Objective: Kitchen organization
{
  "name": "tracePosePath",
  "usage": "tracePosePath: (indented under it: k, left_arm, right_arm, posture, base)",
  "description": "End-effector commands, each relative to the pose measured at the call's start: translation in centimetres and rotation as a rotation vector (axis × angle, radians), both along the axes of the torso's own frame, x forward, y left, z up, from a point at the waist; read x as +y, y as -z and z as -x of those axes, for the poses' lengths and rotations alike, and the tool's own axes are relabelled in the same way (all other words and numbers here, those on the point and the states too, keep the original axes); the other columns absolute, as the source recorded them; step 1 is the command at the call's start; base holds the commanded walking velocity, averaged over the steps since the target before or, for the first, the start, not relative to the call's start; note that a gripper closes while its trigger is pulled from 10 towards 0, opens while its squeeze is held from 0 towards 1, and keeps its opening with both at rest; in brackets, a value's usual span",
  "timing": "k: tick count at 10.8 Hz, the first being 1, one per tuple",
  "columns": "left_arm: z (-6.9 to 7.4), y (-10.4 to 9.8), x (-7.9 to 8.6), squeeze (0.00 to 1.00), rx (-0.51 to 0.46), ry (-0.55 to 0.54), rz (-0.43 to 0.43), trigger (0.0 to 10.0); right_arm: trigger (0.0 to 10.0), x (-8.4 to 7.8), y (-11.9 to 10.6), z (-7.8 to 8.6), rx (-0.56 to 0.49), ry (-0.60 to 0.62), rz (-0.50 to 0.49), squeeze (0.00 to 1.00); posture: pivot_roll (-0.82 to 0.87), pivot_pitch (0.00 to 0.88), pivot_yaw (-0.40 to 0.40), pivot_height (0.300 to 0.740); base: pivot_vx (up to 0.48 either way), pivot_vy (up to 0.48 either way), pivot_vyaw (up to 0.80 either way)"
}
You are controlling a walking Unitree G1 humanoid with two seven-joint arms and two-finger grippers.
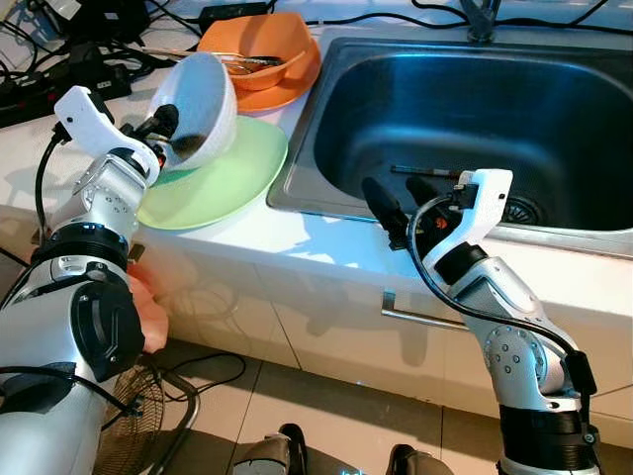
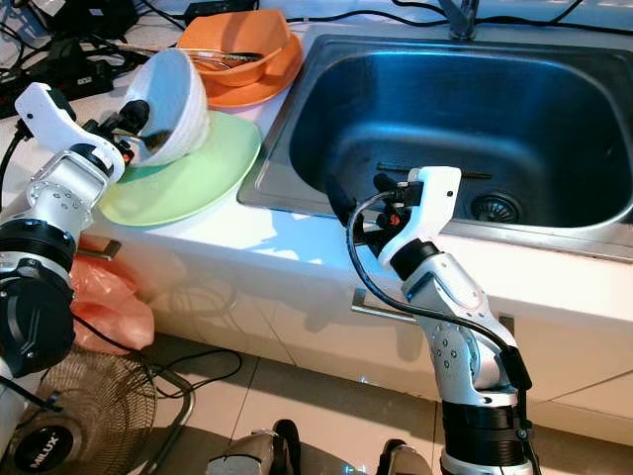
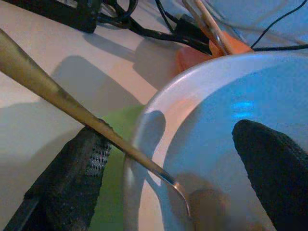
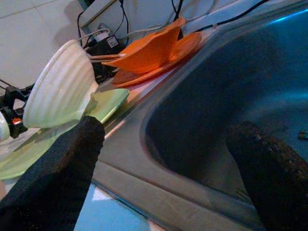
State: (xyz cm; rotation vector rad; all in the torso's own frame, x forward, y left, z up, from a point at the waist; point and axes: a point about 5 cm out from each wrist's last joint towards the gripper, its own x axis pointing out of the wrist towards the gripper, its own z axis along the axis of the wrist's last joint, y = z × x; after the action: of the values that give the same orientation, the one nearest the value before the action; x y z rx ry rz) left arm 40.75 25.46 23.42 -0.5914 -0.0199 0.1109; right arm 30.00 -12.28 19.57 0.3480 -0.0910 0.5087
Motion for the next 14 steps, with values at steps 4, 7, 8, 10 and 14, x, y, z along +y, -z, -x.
tracePosePath:
  k: [4, 7, 8, 10, 14]
  left_arm:
    - [0.21, -1.19, 1.08, 0.00, -0.066, -0.021, 0.021, 0.0]
    - [0.24, -1.10, 1.18, 0.00, -0.070, -0.018, 0.037, 0.0]
    - [0.24, -1.02, 1.18, 0.00, -0.068, -0.018, 0.041, 0.0]
    - [0.29, -0.79, 1.25, 0.00, -0.060, -0.019, 0.038, 0.0]
    - [0.30, -1.00, 1.30, 0.00, -0.078, -0.011, 0.015, 0.0]
  right_arm:
    - [10.0, -0.03, -0.01, -0.06, 0.005, 0.011, -0.016, 0.12]
    - [10.0, -0.05, 0.04, -0.07, 0.007, 0.016, -0.022, 0.12]
    - [10.0, -0.04, 0.02, -0.07, 0.007, 0.016, -0.023, 0.13]
    - [10.0, 0.03, 0.00, -0.10, 0.007, 0.015, -0.025, 0.12]
    - [10.0, 0.31, 0.17, 0.09, 0.011, 0.013, -0.028, 0.13]
  posture:
    - [-0.01, 0.186, 0.154, 0.740]
    - [-0.01, 0.188, 0.156, 0.740]
    - [-0.01, 0.189, 0.154, 0.740]
    - [-0.01, 0.189, 0.154, 0.740]
    - [0.00, 0.193, 0.156, 0.740]
  base:
    - [0.000, 0.000, 0.00]
    - [0.000, 0.000, 0.00]
    - [0.000, 0.000, 0.00]
    - [0.000, 0.000, 0.00]
    - [0.000, 0.000, 0.00]
